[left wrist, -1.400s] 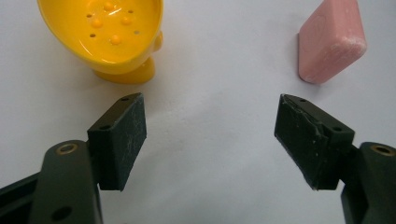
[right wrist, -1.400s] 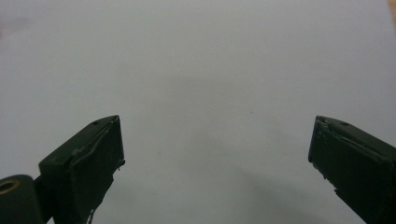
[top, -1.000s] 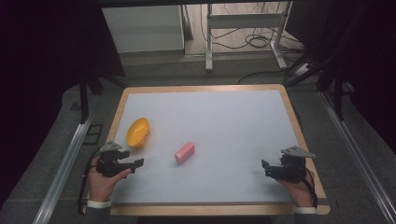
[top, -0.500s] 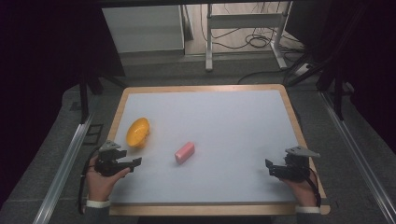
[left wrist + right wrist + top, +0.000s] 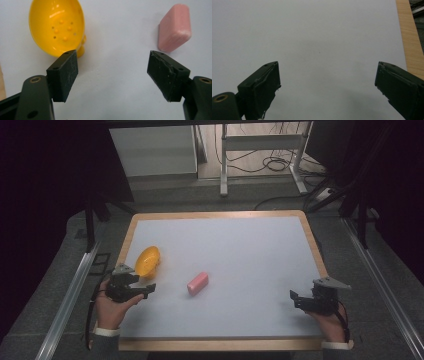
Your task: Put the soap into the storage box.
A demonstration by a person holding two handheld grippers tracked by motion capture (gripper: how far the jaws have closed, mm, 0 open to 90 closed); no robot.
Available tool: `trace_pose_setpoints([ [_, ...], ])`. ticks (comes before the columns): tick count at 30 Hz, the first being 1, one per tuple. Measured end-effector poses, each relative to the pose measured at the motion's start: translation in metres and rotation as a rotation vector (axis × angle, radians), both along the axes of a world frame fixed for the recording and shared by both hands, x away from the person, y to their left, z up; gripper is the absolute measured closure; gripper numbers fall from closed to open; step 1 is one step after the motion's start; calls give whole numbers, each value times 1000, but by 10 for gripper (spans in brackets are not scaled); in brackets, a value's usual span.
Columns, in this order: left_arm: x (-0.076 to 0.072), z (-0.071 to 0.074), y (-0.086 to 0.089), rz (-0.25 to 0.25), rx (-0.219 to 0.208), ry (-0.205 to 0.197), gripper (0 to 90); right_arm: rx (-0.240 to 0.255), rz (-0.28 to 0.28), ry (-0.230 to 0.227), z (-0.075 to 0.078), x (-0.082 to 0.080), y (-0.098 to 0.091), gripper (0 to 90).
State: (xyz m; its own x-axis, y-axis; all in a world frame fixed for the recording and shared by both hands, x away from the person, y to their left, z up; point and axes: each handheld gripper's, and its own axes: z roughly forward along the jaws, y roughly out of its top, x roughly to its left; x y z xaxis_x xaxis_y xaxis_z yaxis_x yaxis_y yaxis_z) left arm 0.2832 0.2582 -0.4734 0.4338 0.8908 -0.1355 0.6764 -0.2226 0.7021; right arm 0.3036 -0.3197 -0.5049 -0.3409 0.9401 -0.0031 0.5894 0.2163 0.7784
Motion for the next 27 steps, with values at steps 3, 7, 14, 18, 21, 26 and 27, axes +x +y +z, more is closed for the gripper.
trace_pose_setpoints([
  [3, -1, 5, 3, -11, -23, -4, 246, -4, 0, -1, 1, -2, 1, 58],
  [7, -2, 8, 4, -12, -25, -2, 246, 17, 17, -11, 3, -4, 2, 58],
  [14, 0, 12, -1, -30, -14, -1, 245, 12, 18, -20, 5, -6, 4, 58],
  [18, 2, 12, -6, -45, -6, 5, 244, 7, 20, -18, 4, -5, 5, 58],
  [21, 3, 13, -12, -57, 2, 6, 244, 4, 21, -14, 3, -5, 4, 58],
  [26, 3, 16, -18, -93, -14, 9, 244, -10, 11, -47, 4, -7, 6, 68],
  [27, 4, 16, -19, -104, -17, 9, 244, -8, 11, -48, 5, -7, 7, 68],
])
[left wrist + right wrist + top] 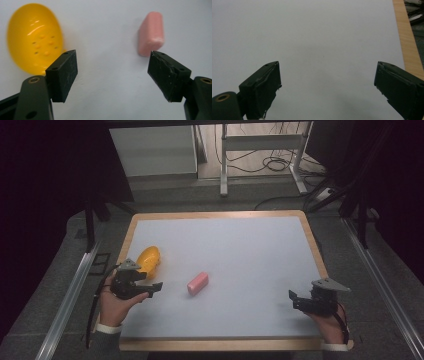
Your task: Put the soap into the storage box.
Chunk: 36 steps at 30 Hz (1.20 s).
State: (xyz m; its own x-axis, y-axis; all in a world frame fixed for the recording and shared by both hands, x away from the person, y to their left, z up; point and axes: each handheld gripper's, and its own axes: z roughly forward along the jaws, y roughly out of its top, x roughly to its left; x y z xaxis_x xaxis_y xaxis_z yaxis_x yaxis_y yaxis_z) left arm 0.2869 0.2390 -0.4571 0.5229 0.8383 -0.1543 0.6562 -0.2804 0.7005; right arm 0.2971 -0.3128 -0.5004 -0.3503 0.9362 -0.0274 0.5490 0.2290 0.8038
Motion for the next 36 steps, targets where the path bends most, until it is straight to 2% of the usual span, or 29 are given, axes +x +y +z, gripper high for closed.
trace_pose_setpoints([
  [6, 1, 4, -11, -29, 19, -3, 244, -7, 4, 12, -2, 1, 3, 68],
  [10, 3, 8, -20, -65, 14, -10, 244, -11, 12, 21, -4, 1, 4, 68],
  [13, 5, 11, -28, -78, 34, -14, 244, -11, 13, 23, -4, 2, 3, 68],
  [20, 9, 20, -40, -98, 60, -27, 244, -13, 13, 28, -5, 2, 3, 68],
  [29, 13, 27, -53, -120, 73, -36, 242, -16, 12, 37, -6, 3, 4, 68],
  [32, 16, 28, -59, -124, 88, -35, 242, -18, 10, 37, -6, 3, 4, 68],
  [33, 17, 30, -63, -122, 111, -43, 242, -18, 10, 37, -6, 3, 4, 68],
  [36, 21, 32, -69, -130, 123, -45, 242, -17, 11, 37, -7, 3, 4, 68],
])
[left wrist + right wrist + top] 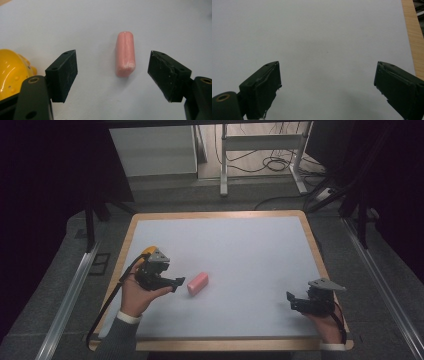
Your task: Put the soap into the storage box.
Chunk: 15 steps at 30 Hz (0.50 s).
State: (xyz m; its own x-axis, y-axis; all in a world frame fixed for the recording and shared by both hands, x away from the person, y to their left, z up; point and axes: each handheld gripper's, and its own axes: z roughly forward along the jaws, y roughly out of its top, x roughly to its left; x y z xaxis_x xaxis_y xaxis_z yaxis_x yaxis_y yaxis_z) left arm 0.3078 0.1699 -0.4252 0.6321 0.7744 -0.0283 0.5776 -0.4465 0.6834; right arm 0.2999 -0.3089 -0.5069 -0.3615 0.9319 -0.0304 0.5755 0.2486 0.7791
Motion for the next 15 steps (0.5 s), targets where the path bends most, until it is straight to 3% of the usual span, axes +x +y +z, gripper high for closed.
trace_pose_setpoints([
  [15, 16, 1, -21, -25, 23, 22, 244, -4, 5, 3, 0, 0, 1, 68],
])
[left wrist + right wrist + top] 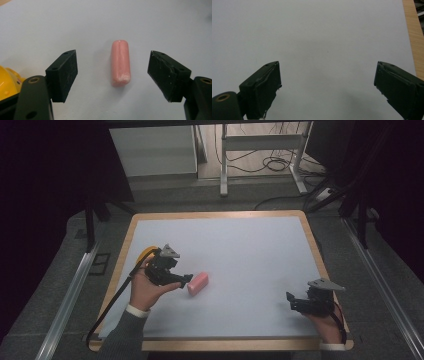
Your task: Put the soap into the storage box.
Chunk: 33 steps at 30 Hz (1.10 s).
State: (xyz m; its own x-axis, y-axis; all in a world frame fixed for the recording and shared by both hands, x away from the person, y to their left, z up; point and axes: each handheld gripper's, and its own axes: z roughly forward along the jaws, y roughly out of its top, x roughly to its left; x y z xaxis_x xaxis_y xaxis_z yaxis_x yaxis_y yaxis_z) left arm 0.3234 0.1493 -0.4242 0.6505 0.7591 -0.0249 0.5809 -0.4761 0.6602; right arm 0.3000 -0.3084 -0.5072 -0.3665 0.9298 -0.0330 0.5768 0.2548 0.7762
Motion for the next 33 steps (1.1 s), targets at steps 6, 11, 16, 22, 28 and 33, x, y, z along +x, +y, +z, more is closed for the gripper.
trace_pose_setpoints([
  [6, 8, -2, -10, -18, 20, 16, 248, -7, 2, -1, -1, 0, 1, 68],
  [11, 14, -7, -14, -19, 37, 37, 250, -8, 5, 2, -1, 0, 1, 68],
  [16, 18, -10, -20, -22, 53, 49, 255, -15, 10, 1, -2, 1, 2, 68],
  [22, 22, -16, -34, -42, 76, 64, 262, -17, 10, 6, -3, 1, 3, 68],
  [28, 26, -22, -37, -42, 93, 86, 265, -19, 8, 3, -2, 0, 3, 68],
  [33, 29, -26, -39, -44, 103, 99, 265, -23, 19, 1, -3, 1, 5, 68],
])
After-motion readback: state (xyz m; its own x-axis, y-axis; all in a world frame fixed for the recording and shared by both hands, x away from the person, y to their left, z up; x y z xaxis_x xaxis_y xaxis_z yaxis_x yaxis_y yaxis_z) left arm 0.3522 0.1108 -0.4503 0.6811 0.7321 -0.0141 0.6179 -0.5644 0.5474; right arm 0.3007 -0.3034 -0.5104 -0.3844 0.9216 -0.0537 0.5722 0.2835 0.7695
